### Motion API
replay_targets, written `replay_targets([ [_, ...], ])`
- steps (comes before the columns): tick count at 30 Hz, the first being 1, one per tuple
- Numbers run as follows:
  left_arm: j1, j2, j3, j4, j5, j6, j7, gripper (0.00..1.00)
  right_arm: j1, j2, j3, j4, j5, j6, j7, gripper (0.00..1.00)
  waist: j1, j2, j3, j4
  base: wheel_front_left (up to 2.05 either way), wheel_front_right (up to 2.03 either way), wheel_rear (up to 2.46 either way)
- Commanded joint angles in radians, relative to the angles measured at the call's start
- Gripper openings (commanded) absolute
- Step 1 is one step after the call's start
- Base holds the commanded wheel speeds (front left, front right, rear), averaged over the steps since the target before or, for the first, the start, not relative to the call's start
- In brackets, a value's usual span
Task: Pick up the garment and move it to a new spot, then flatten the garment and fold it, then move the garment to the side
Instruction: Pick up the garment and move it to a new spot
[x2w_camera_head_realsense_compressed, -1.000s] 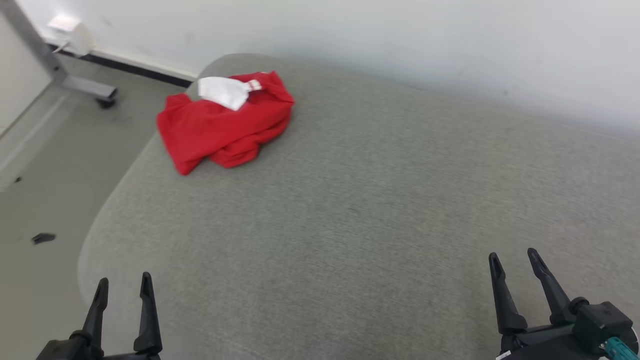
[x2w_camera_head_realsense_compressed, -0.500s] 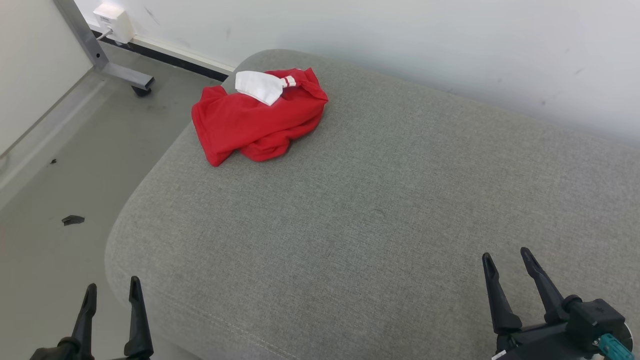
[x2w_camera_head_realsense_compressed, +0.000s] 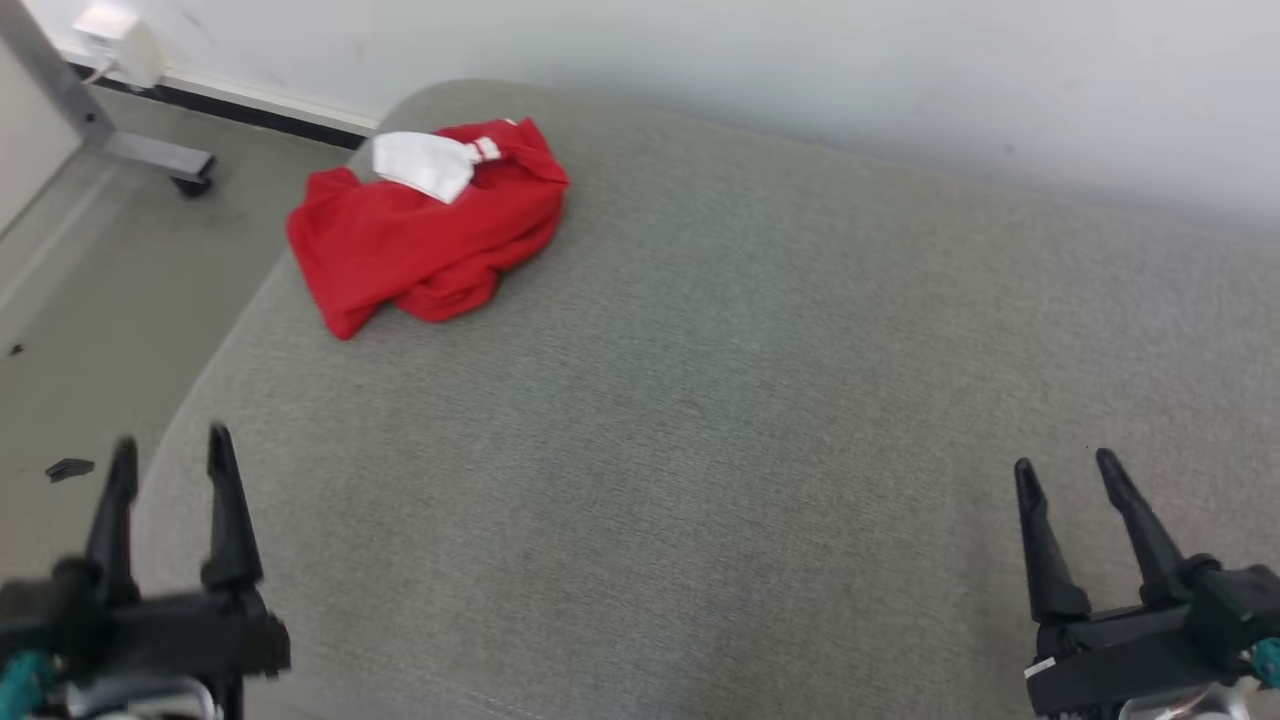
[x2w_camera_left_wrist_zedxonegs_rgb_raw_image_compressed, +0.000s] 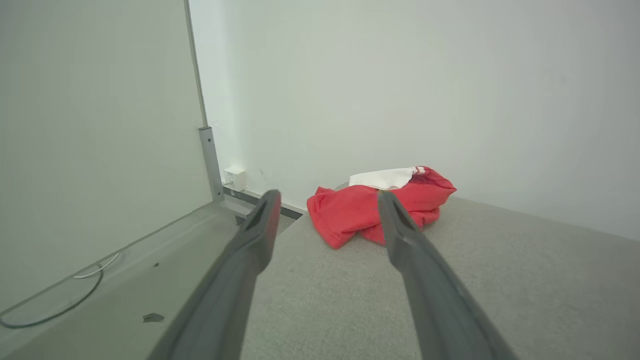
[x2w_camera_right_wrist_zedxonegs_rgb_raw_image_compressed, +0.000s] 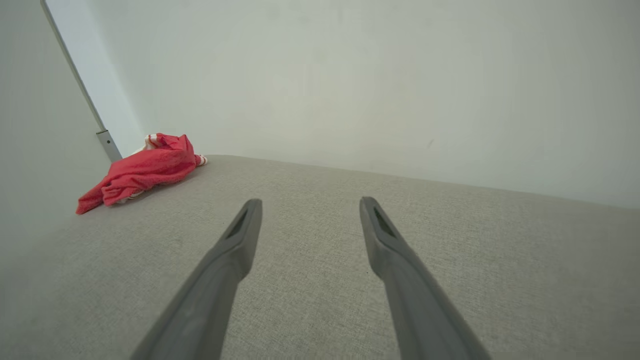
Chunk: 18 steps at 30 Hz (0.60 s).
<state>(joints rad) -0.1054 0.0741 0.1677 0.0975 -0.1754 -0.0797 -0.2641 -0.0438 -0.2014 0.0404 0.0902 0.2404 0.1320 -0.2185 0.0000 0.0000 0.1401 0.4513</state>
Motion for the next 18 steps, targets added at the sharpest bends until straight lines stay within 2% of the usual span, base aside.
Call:
replay_targets([
  [1, -0.062, 0.014, 0.007, 0.006, -0.003, 0.002, 0.000, 1.00, -0.016, -0.013, -0.010, -0.012, -0.006, -0.003, 0.006, 1.00, 0.0000, 0.0000, 0.074, -0.076, 0.00, 0.00, 0.00],
  [10, -0.468, 0.131, 0.065, 0.099, -0.058, 0.017, 0.049, 1.00, -0.089, -0.054, -0.078, -0.090, -0.017, -0.003, 0.021, 1.00, 0.0000, 0.0000, 0.287, -0.266, 0.00, 0.00, 0.00],
  [18, -0.729, 0.240, 0.081, 0.232, -0.083, 0.013, 0.122, 1.00, -0.112, -0.059, -0.154, -0.158, -0.028, -0.003, 0.014, 1.00, 0.0000, 0.0000, 0.411, -0.373, 0.00, 0.00, 0.00],
])
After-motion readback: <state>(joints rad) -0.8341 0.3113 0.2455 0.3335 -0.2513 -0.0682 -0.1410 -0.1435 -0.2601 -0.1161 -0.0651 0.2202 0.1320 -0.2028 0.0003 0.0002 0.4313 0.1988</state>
